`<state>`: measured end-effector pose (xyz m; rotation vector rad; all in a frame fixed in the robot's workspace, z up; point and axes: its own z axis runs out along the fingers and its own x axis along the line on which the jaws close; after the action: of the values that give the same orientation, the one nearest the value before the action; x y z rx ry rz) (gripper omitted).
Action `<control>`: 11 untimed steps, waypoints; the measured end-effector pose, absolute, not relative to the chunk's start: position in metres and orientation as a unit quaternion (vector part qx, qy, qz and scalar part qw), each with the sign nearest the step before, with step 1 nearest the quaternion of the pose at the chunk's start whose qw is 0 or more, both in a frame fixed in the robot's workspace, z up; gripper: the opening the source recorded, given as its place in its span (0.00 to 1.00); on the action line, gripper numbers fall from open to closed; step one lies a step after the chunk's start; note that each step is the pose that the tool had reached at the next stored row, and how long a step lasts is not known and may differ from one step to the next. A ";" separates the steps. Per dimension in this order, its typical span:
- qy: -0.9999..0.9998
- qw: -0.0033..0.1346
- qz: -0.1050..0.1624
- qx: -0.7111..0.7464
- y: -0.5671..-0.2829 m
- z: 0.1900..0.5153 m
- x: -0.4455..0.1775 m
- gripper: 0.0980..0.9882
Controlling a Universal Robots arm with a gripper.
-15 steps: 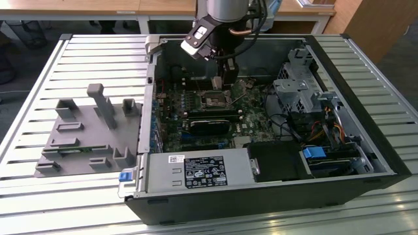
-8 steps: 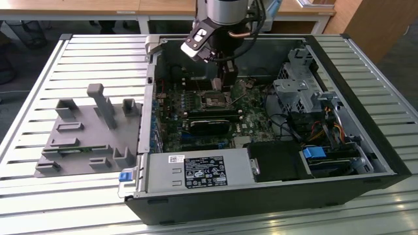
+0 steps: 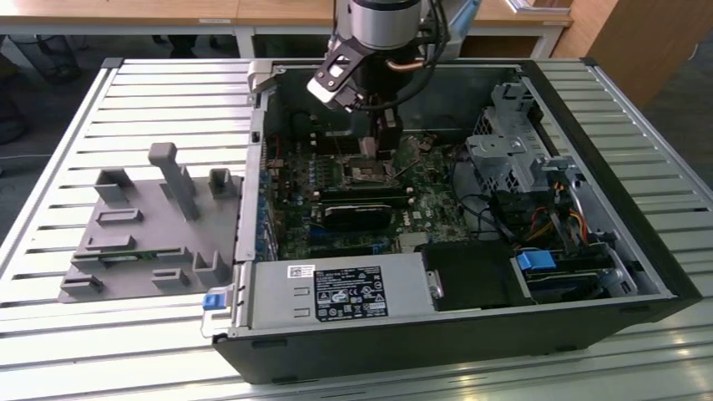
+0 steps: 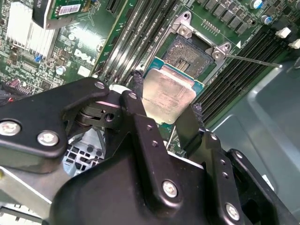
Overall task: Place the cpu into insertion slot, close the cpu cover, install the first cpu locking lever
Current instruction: 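Place the cpu into insertion slot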
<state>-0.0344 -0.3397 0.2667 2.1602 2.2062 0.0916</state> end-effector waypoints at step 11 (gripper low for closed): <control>0.714 0.026 0.030 0.699 -0.335 0.254 -0.037 0.48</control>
<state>-0.0371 -0.3353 0.2542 2.1601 2.2063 0.0916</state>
